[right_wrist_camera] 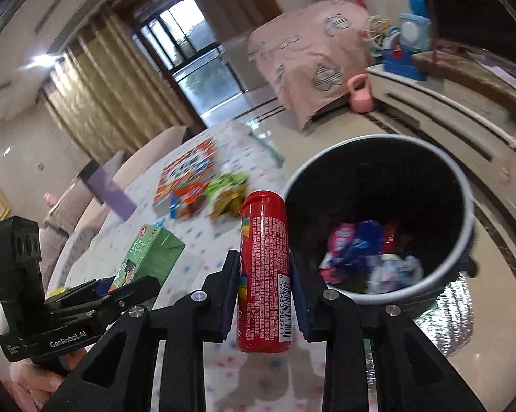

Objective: Collect trash
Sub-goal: 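Carry carton and candy tube over the trash bin and open both tools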

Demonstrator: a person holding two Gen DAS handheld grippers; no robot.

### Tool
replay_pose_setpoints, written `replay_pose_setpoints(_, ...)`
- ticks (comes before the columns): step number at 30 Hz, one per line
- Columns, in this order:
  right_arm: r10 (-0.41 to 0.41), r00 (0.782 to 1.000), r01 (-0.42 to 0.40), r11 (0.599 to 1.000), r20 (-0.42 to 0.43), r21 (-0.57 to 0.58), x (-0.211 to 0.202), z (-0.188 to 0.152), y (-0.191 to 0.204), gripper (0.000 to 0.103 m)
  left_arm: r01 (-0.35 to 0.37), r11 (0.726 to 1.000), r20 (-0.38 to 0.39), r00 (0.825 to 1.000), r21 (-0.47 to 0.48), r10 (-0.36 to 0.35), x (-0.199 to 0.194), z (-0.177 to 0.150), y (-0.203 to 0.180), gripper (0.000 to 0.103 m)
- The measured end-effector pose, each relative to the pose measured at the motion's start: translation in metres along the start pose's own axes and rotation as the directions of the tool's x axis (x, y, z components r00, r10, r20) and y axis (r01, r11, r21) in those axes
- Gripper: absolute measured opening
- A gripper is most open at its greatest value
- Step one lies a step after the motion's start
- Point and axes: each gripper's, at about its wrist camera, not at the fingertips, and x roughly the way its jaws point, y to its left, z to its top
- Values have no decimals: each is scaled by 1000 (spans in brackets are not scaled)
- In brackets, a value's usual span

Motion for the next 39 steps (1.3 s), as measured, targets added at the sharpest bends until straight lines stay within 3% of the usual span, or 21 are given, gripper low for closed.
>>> replay_pose_setpoints(8,-35,998,33,998,43,50,-16,11,-35,29,21,998,-19,1000,60,-20,21,22,-34,51)
replay_pose_setpoints(20,-53,998,49,995,40,87,-10,23,-67,29,31,992,-63,998,119,-23,58,44,-68,50)
replay_pose_setpoints(39,-87,996,86,991,10,99,8,41,-94,29,24,991,-98,995,134,-10,91,56,-84,50)
